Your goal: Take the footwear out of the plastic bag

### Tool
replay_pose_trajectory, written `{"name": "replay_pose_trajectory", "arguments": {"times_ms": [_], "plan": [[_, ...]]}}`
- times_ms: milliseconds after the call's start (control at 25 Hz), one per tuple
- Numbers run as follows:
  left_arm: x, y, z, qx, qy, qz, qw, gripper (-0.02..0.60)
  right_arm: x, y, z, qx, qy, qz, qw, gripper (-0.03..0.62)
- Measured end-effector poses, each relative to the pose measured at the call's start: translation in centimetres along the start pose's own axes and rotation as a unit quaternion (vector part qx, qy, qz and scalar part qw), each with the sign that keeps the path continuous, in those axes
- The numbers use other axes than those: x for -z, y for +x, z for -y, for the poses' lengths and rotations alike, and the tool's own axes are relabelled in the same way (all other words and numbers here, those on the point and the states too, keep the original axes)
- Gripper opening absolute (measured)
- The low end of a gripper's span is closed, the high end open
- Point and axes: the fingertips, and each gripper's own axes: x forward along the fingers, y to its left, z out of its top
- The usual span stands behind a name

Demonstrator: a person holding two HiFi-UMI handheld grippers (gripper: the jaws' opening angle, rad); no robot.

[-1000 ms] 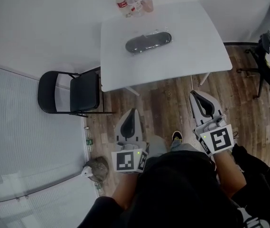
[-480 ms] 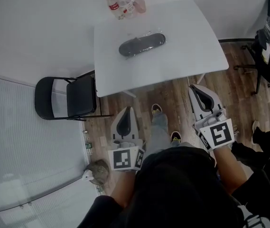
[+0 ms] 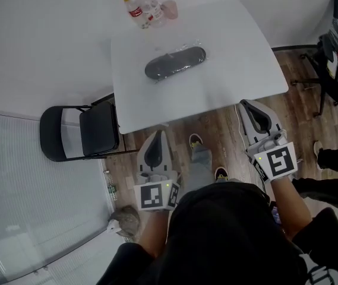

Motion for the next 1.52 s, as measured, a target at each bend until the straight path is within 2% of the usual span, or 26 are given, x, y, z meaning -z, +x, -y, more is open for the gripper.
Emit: {"name": "replay_pose_trajectory", "arguments": {"times_ms": [280, 720, 1200, 1520], "plan": [[-0.1, 5.8, -4.0, 0.008, -0.007, -0.013, 0.9999, 0.023, 0.3, 5.8, 3.2, 0.013, -0.019, -0.015, 1.000, 0.018], [-0.8, 14.5, -8.0, 0.057, -0.018, -0.031, 0.9977, 0.023, -1.6, 13.3, 7.4, 0.043, -0.031, -0.032, 0.998, 0.018], [-0.2, 21.2, -13.2, 0.096, -0.033, -0.059, 0.9931, 0.023, -2.0, 19.9, 8.7, 0.048, -0.044, -0.058, 0.996, 0.018], [1.5, 24.4, -16.4, 0.139, -0.027, -0.095, 0.9853, 0.023, -1.3, 23.9, 7.7, 0.053, -0.057, -0.073, 0.994, 0.018]]}}
